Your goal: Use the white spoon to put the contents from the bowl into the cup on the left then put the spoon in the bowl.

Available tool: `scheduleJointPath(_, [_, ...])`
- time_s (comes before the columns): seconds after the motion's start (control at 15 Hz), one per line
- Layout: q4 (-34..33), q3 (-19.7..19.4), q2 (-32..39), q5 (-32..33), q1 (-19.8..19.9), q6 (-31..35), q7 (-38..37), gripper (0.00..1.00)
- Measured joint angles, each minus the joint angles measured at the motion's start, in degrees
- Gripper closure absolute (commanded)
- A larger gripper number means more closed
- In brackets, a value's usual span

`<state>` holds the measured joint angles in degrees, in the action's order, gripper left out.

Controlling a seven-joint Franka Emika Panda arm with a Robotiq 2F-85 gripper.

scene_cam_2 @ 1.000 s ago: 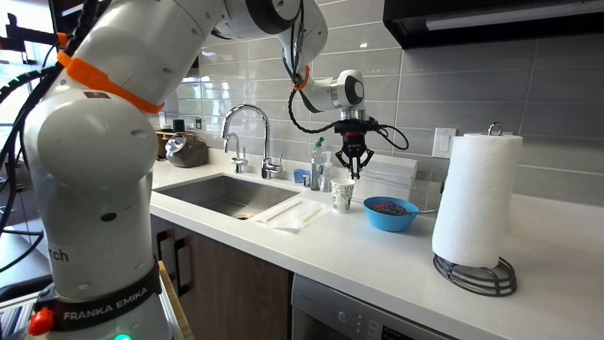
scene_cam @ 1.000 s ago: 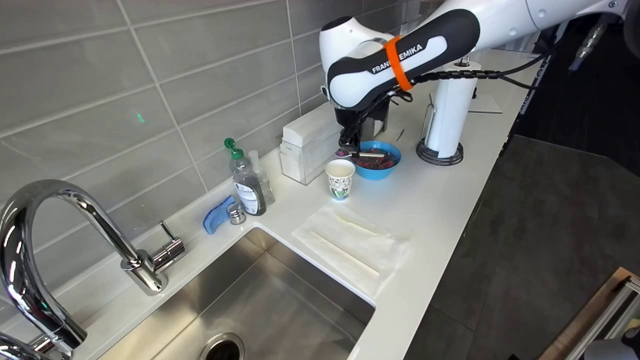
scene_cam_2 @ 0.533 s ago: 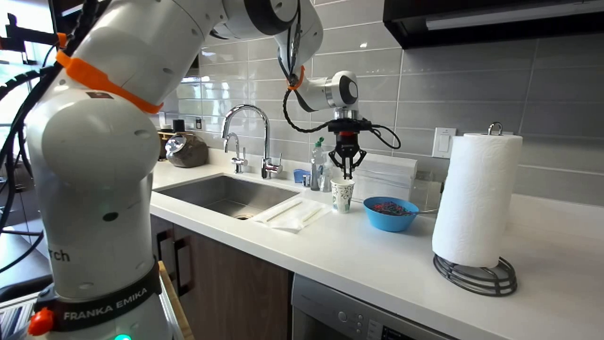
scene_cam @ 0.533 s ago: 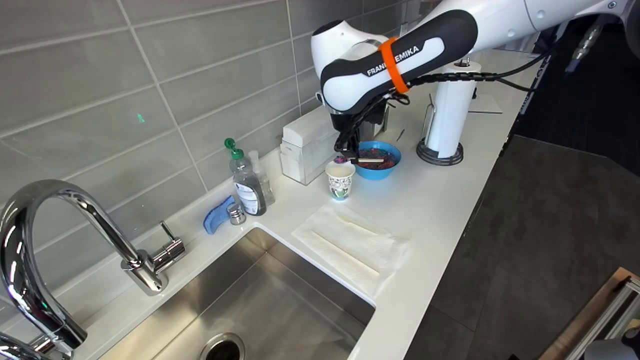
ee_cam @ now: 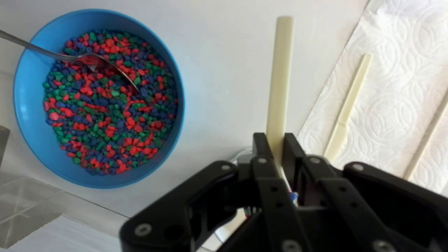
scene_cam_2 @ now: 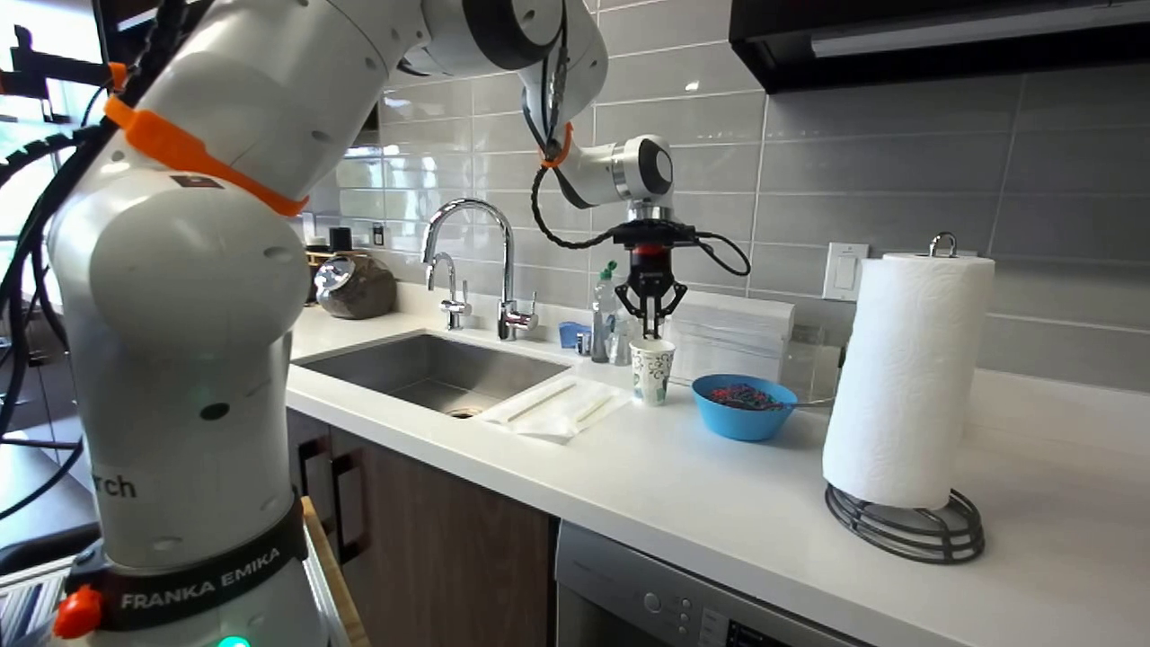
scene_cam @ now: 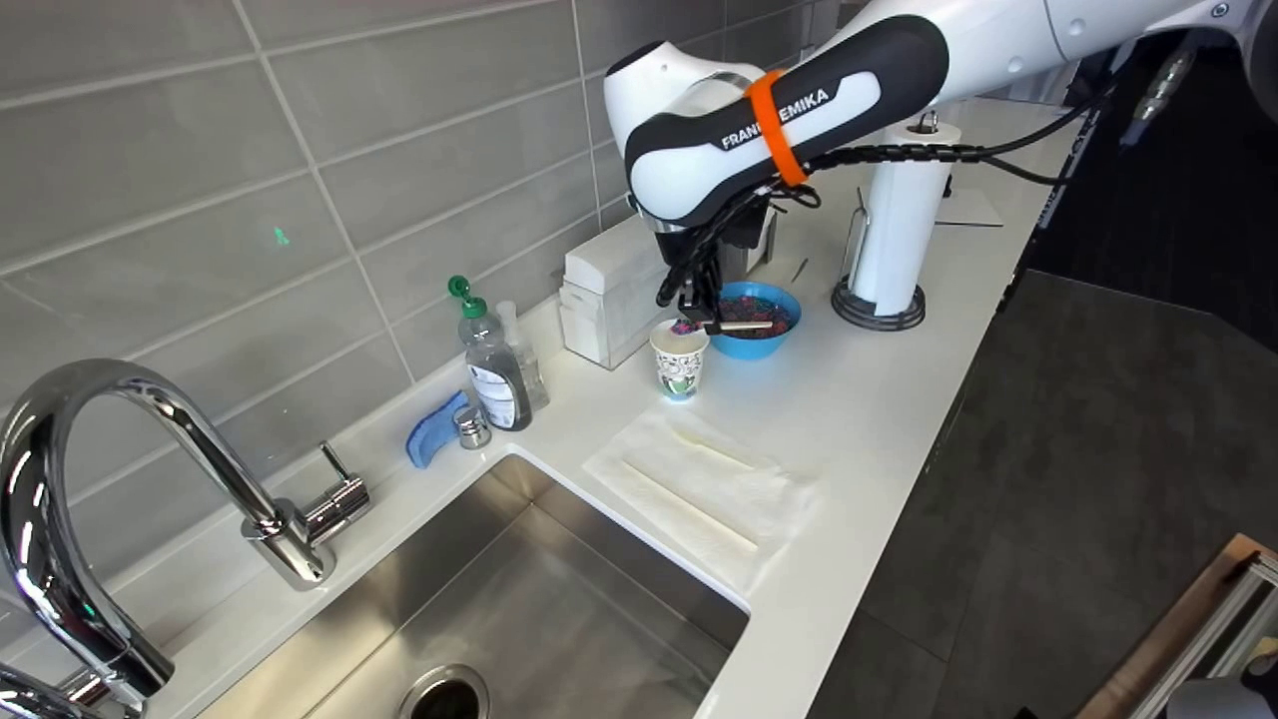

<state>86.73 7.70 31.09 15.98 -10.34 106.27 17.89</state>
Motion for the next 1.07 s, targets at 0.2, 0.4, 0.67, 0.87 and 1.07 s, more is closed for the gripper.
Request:
scheduleJointPath(0.2, [-1.7,-0.1,0.5,0.2,-0.7,-3.8,-0.6,0.96])
scheduleJointPath(0.4, [-3.9,-0.2,1.3,0.5,-1.1,-7.1,-0.9,0.96])
scheduleJointPath(0.67, [-7.2,-0.5,3.4,1.4,-1.5,-10.8,-0.8,0.96])
scheduleJointPath(0.87, [-10.1,-0.7,5.4,2.3,-1.7,-12.7,-0.8,0.96])
scheduleJointPath(1.07, [-13.4,-0.8,7.9,3.1,-2.1,-13.6,-0.8,0.96])
